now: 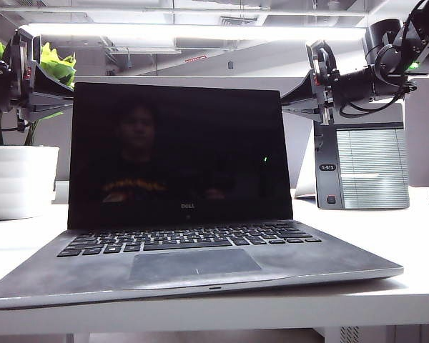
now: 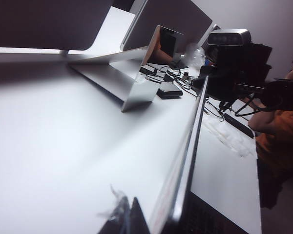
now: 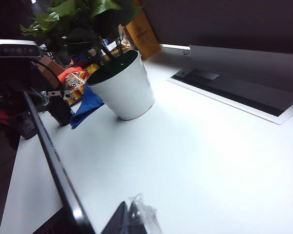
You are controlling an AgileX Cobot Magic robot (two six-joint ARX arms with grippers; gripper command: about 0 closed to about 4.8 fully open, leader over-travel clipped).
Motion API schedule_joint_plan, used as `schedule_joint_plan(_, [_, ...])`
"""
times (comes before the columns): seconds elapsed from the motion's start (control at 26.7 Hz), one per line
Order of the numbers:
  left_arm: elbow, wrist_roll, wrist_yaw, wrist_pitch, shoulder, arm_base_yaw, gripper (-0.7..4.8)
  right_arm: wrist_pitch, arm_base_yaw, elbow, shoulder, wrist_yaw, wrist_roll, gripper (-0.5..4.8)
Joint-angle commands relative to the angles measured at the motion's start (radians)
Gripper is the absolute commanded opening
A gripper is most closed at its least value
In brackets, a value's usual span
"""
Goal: Close the laptop lid.
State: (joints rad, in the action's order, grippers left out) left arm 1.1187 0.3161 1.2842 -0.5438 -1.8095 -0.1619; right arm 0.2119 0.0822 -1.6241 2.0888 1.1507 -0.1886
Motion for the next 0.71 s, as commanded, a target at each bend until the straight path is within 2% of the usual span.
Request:
schedule_joint_plan(0.04, [0.003,0.025,0.08,-0.024,0.004,0.006,-0.05,0.017,0.0,-0.003,-0.006,0.037,0.005,-0.01])
schedule_joint_plan(0.22, [0.003,0.062,0.156,-0.027,0.004,0.005,-0.05,0.016,-0.009,-0.003,-0.006,0.112,-0.019,-0.01])
schedule_joint_plan(0.34, [0.003,0.096,0.206,-0.028,0.004,0.006,-0.05,0.016,-0.009,-0.003,-0.006,0.197,-0.037,-0.01])
schedule_joint_plan(0.6, [0.003,0.219,0.312,-0.058,0.007,0.006,-0.05,0.02,-0.017,-0.003,-0.006,0.346,-0.082,-0.01])
schedule_joint_plan(0.71, [0.003,0.275,0.317,-0.066,0.007,0.006,-0.05,0.016,-0.024,-0.003,-0.006,0.392,-0.114,-0.01])
